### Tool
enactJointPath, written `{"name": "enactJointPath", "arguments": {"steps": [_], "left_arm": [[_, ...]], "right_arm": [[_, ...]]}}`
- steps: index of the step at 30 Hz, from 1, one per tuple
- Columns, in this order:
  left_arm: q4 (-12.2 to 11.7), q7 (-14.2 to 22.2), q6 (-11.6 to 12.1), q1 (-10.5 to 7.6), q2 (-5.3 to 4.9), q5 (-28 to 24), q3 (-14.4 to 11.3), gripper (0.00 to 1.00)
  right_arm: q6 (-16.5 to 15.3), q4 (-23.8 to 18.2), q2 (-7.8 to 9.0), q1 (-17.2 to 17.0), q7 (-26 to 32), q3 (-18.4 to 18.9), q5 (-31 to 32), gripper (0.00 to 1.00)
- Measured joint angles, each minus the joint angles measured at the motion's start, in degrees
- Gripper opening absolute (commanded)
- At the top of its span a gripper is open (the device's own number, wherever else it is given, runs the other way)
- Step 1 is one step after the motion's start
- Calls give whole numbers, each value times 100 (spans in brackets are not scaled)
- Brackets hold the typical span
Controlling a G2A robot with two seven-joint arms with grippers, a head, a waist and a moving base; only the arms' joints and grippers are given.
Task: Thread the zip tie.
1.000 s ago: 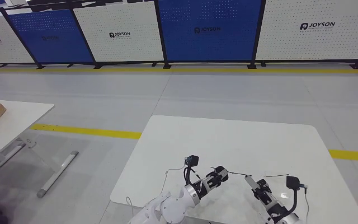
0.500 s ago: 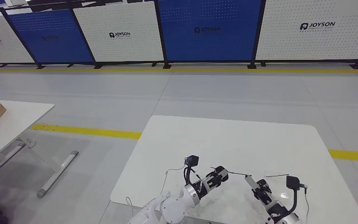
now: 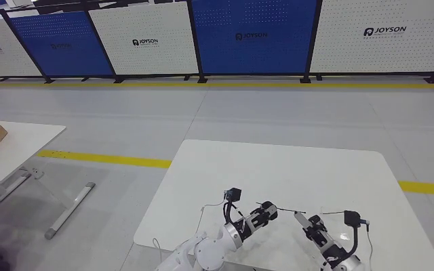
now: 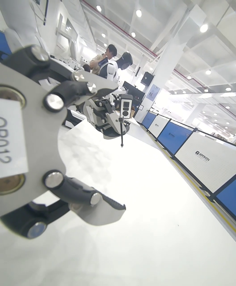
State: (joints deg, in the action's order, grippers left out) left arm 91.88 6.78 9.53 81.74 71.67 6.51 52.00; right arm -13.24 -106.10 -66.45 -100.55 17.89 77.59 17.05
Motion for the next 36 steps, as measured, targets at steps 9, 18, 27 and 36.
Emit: {"name": "enactJointPath", "arguments": {"steps": [9,18,27,36], "left_arm": [[162,-61,-261,-28,41,-523,6,0],[130,-93,-364,-15,54,-687,12,0],[99,295,-1011,-107,88,-1524,59,0],[96,254,-1051,-93,97,-1604,51,0]], "right_arm": [[-25,26,-3,228,-237,-93,713,100],[32,54,-3,239,-272,-100,829,100],[-251,111,26,333,-408,-122,1729,100],[-27,182,6,384,-647,-184,1992,100]]}}
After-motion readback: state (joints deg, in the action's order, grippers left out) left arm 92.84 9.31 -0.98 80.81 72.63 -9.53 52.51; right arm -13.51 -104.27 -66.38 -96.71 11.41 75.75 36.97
